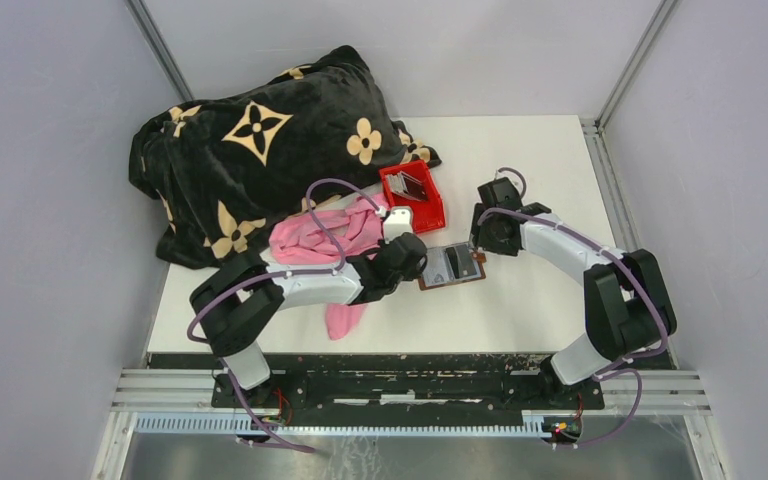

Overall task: Put the credit cards into the card holder
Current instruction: Pick up the credit card from the storage box.

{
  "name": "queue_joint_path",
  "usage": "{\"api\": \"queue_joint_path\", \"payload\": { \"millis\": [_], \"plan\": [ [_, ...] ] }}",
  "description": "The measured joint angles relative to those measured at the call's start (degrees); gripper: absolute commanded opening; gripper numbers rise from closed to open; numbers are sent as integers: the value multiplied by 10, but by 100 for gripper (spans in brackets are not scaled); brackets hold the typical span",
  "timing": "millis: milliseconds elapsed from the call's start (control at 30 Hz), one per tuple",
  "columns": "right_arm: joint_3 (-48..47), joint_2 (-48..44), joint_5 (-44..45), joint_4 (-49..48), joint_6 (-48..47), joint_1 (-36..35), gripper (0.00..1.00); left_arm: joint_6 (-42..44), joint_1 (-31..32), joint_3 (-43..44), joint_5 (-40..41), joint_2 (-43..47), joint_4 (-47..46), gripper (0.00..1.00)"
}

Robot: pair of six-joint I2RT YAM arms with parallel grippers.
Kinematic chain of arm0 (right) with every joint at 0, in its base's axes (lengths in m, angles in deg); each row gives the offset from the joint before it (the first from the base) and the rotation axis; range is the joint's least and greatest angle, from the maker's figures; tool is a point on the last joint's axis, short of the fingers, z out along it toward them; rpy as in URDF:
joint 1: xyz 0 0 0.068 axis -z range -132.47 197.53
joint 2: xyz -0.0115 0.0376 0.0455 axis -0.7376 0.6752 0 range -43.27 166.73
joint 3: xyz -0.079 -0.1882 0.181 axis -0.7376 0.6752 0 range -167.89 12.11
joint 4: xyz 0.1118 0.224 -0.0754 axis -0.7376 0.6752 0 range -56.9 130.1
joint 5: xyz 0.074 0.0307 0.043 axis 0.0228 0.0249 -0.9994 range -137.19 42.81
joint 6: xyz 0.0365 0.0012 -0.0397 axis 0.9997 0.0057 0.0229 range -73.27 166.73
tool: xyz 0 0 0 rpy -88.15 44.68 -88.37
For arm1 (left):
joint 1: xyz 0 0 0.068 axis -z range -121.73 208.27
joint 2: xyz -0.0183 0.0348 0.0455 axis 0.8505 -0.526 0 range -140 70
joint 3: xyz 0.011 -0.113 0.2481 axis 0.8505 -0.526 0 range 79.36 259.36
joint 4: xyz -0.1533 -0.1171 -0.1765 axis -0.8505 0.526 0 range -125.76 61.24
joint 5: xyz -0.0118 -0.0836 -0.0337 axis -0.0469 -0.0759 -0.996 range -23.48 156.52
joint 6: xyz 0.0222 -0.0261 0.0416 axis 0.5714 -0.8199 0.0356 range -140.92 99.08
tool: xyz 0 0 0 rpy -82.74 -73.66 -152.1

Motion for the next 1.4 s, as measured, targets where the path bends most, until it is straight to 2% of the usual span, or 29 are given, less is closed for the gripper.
{"api": "queue_joint_path", "payload": {
  "millis": [167, 300, 700, 900, 1400],
  "plan": [
    [0, 9, 5, 0, -15, -20, 67, -2, -49, -37, -50, 4, 1, 45],
    [-1, 21, 13, 0, -24, -31, 66, -2, -60, -40, -85, 4, -3, 49],
    [-14, 64, 55, 2, -40, -48, 63, -2, -77, -42, -143, -9, -22, 50],
    [-28, 72, 88, 7, -53, -48, 56, -2, -81, -43, -149, -16, -22, 51],
    [-44, 73, 142, 16, -74, -48, 51, -2, -83, -49, -160, -17, -27, 51]
  ]
}}
